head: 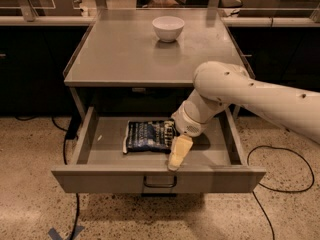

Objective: Pick blue chip bag from top drawer and place on counter

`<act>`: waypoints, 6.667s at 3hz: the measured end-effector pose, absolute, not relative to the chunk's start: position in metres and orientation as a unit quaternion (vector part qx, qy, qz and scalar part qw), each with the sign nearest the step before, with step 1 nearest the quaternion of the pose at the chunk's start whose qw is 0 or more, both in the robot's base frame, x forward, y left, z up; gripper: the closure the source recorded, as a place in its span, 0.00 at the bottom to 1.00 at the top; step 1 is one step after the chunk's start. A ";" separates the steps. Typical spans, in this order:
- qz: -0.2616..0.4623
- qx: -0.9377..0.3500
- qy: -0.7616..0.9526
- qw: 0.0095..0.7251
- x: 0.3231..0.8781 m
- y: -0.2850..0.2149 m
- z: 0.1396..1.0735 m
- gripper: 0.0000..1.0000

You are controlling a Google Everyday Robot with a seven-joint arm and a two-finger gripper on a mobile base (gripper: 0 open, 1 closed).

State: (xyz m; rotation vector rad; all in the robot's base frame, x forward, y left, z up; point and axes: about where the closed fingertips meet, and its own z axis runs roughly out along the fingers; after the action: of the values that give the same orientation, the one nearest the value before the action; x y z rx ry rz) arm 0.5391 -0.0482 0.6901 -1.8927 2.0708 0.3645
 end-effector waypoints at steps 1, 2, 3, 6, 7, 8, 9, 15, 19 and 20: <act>0.112 -0.647 0.738 0.155 0.602 -0.020 0.686 0.00; 0.112 -0.647 0.738 0.155 0.602 -0.020 0.686 0.00; 0.099 -0.642 0.745 0.151 0.607 -0.022 0.673 0.00; 0.046 -0.598 0.774 0.202 0.644 -0.017 0.647 0.00; 0.046 -0.598 0.774 0.202 0.644 -0.017 0.647 0.00; 0.046 -0.598 0.774 0.202 0.644 -0.017 0.647 0.13; 0.046 -0.598 0.774 0.202 0.644 -0.017 0.647 0.37; 0.049 -0.595 0.778 0.196 0.644 -0.016 0.638 0.00; 0.085 -0.597 0.783 0.149 0.644 0.003 0.587 0.00; 0.085 -0.597 0.783 0.149 0.644 0.003 0.587 0.00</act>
Offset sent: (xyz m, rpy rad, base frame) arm 0.0996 0.0392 -0.0056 -0.0540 0.0208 -0.0574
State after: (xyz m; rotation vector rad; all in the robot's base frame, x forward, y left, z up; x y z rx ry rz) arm 0.6441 0.0027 0.5874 -1.7168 2.2512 0.2438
